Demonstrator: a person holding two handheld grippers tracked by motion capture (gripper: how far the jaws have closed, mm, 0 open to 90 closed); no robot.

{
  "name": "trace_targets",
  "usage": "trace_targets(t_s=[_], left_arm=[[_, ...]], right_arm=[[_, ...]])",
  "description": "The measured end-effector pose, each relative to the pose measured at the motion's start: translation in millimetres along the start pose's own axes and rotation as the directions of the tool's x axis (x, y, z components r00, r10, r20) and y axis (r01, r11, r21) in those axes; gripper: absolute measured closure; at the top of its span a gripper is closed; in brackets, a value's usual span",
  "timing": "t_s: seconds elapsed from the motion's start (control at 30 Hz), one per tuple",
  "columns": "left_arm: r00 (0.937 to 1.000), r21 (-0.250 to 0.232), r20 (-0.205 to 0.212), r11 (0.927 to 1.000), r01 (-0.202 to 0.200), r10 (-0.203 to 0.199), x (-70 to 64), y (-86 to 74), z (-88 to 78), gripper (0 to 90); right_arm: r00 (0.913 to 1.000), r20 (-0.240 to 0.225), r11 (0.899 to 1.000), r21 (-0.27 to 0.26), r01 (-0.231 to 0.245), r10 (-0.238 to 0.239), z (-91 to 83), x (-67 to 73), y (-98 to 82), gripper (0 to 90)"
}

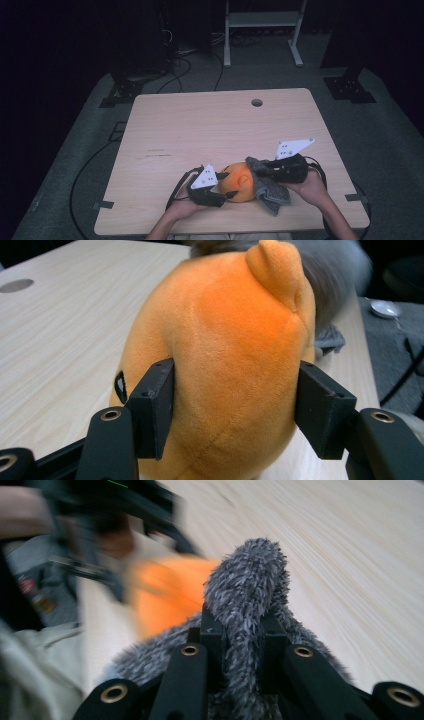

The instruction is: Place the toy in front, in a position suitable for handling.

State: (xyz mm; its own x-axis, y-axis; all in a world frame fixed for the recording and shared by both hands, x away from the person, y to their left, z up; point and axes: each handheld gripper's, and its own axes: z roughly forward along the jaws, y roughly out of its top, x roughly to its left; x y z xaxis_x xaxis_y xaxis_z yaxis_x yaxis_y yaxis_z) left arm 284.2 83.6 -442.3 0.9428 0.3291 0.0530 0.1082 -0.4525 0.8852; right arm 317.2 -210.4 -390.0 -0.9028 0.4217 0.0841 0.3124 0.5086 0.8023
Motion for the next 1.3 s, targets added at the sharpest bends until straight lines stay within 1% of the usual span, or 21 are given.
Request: trace_targets(t_s=[0.07, 0.13, 0.17, 0.23, 0.37, 0.43, 0.5, 0.57, 0.63, 0.67, 0.73, 0.8, 0.87, 0.93, 1.0, 1.03, 1.1, 1.13, 1.2, 1.23, 1.3], left_arm=[[1.0000, -0.001, 0.003, 1.0000, 0.000, 0.000, 0.3, -0.8, -1.0, 38.5], [1.0000, -0.009, 0.008, 1.0000, -0.001, 0.001, 0.3, -1.1, 0.4, 38.4], [0.9999, -0.009, 0.012, 0.9999, -0.006, 0.006, 0.1, -0.9, 1.6, 38.5], [0.9999, -0.010, 0.012, 0.9999, -0.011, 0.011, -1.6, 0.0, 4.1, 38.6], [0.9998, -0.006, 0.014, 0.9999, -0.013, 0.013, -1.0, -0.8, 2.4, 39.3], [0.9998, -0.007, 0.018, 0.9999, -0.010, 0.010, 0.5, -2.0, -0.8, 39.7], [0.9998, -0.013, 0.017, 0.9999, 0.005, -0.004, 1.9, -2.4, -2.1, 39.8], [0.9999, -0.016, 0.014, 0.9998, 0.008, -0.008, 2.5, -2.5, -2.2, 39.9], [0.9999, -0.018, 0.013, 0.9998, 0.012, -0.011, 2.8, -2.3, -1.3, 40.1], [0.9999, -0.017, 0.011, 0.9998, 0.008, -0.008, 2.3, -2.1, -0.5, 40.4], [0.9999, -0.022, 0.012, 0.9997, 0.010, -0.009, 1.5, -1.2, 1.7, 40.7], [0.9999, -0.021, 0.009, 0.9997, 0.010, -0.010, 1.1, 0.5, 3.2, 41.3], [1.0000, -0.021, 0.002, 0.9997, 0.009, -0.009, 0.2, 1.6, 2.7, 41.8], [0.9996, -0.027, 0.001, 0.9993, 0.027, -0.027, 1.9, 0.7, -0.3, 42.4], [0.9986, -0.036, 0.000, 0.9979, 0.053, -0.053, 5.9, -0.4, -3.7, 43.2], [0.9977, -0.043, 0.002, 0.9968, 0.068, -0.068, 7.6, -0.3, -4.6, 43.5], [0.9953, -0.059, 0.011, 0.9935, 0.097, -0.097, 10.3, 0.6, -6.1, 44.2], [0.9939, -0.068, 0.012, 0.9915, 0.111, -0.110, 11.0, 1.4, -6.5, 44.5], [0.9930, -0.079, 0.012, 0.9899, 0.118, -0.117, 11.1, 3.6, -7.2, 45.6], [0.9929, -0.078, 0.007, 0.9898, 0.119, -0.119, 10.7, 5.0, -7.3, 45.9], [0.9901, -0.098, 0.016, 0.9852, 0.140, -0.140, 10.9, 7.2, -8.6, 46.2]], right_arm=[[0.9978, 0.003, 0.998, -0.009, -0.066, 0.066, 0.5, -12.0, -15.2, 78.1], [0.9958, 0.017, 0.996, -0.011, -0.090, 0.090, -2.0, -14.7, -24.8, 78.1], [0.9959, 0.022, 0.996, -0.005, -0.088, 0.088, -3.5, -14.4, -26.6, 78.1], [0.9966, 0.005, 0.996, -0.025, -0.082, 0.082, -7.5, -11.2, -23.9, 78.1], [0.9996, -0.012, 0.999, -0.033, -0.026, 0.025, -6.3, -3.5, -7.9, 78.0], [0.9990, -0.021, 0.999, -0.027, -0.040, 0.040, -2.8, -7.2, -8.6, 78.0], [0.9982, -0.001, 0.998, -0.002, -0.060, 0.060, 0.1, -12.4, -15.8, 78.1], [0.9964, 0.002, 0.996, 0.004, -0.085, 0.085, -1.4, -15.5, -24.9, 78.1], [0.9967, 0.019, 0.996, 0.034, -0.079, 0.079, -4.0, -12.6, -30.4, 78.1], [0.9972, 0.012, 0.997, 0.031, -0.075, 0.074, -6.3, -10.0, -31.0, 78.0], [0.9986, -0.009, 0.999, 0.005, -0.052, 0.052, -12.0, -3.3, -26.2, 78.1], [0.9984, -0.046, 0.998, -0.051, -0.034, 0.032, -16.8, 2.9, -15.9, 78.0], [0.9984, -0.056, 0.996, -0.084, -0.016, 0.011, -17.6, 6.6, -6.2, 78.0], [0.9984, -0.055, 0.998, -0.067, -0.017, 0.013, -11.9, 5.2, -4.8, 78.0], [0.9991, -0.031, 0.999, -0.013, -0.030, 0.030, -2.0, 0.2, -14.0, 78.0], [0.9988, -0.022, 0.999, 0.000, -0.044, 0.044, 0.8, -2.0, -20.1, 78.0], [0.9978, -0.003, 0.998, 0.017, -0.066, 0.066, 0.8, -4.1, -28.8, 78.0], [0.9982, 0.011, 0.998, 0.033, -0.060, 0.060, 0.4, -3.5, -30.8, 77.9], [0.9984, 0.004, 0.998, 0.018, -0.057, 0.057, -2.6, -0.1, -29.2, 77.9], [0.9989, -0.006, 0.999, -0.002, -0.047, 0.047, -4.7, 2.8, -25.2, 77.9], [0.9989, -0.040, 0.998, -0.055, -0.025, 0.023, -8.4, 9.1, -14.4, 77.9]])
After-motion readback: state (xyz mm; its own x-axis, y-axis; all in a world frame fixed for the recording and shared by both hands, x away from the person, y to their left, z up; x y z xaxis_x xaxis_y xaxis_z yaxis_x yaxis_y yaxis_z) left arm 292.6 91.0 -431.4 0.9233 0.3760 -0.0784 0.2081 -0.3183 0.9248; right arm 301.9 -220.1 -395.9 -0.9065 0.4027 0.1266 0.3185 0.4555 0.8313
